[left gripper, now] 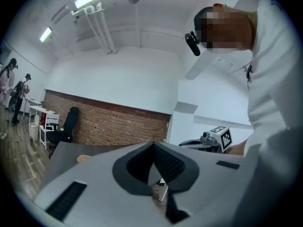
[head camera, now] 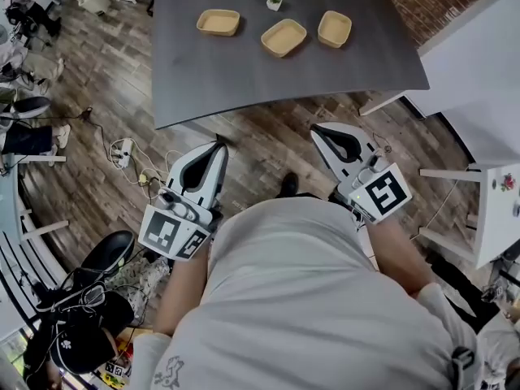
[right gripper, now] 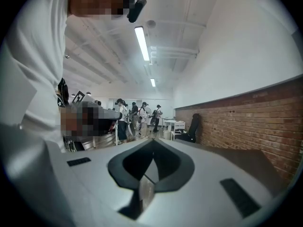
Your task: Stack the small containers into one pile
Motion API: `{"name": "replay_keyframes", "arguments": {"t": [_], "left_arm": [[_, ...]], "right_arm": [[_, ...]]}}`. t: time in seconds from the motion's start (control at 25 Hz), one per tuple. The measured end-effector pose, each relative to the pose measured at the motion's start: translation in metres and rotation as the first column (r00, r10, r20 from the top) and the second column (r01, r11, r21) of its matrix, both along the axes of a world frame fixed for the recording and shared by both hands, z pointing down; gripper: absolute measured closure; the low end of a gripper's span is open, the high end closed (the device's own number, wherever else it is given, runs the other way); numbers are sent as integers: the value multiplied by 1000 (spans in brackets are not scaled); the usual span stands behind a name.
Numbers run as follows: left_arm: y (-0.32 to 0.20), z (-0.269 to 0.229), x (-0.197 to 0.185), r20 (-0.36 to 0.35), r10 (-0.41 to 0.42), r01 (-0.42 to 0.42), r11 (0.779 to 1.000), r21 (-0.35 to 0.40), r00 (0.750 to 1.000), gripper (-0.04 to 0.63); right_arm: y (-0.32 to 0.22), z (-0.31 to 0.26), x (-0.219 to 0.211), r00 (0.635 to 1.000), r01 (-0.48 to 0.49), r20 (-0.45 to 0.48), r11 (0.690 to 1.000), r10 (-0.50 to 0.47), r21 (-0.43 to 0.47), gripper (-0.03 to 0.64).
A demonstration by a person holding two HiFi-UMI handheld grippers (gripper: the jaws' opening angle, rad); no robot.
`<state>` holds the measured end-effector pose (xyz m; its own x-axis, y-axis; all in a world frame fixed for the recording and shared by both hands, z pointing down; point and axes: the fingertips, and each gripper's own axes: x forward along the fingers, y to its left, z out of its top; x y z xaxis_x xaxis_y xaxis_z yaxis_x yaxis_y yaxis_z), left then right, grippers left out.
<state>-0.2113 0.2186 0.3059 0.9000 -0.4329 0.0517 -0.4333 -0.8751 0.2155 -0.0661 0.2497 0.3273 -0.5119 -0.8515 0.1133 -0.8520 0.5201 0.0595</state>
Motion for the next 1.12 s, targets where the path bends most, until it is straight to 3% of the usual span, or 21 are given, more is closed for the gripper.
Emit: {"name": "replay_keyframes", "arguments": {"t": [0.32,0.76,1.12], "left_arm": [[-19,7,34,9,-4,4,1000,-12,1000,584],[-46,12,51,3,19,-19,1000,-17,1000,584],[-96,12,42,-32,69,-70,997,-24,997,584]], "right_arm": [[-20,9,38,1000,14,-12,999,-14,-34,522],[-40,15,53,1000,-16,-14,999,15,-51,514],[-78,14,42,997,-70,-32,996,68,-58,514]]}}
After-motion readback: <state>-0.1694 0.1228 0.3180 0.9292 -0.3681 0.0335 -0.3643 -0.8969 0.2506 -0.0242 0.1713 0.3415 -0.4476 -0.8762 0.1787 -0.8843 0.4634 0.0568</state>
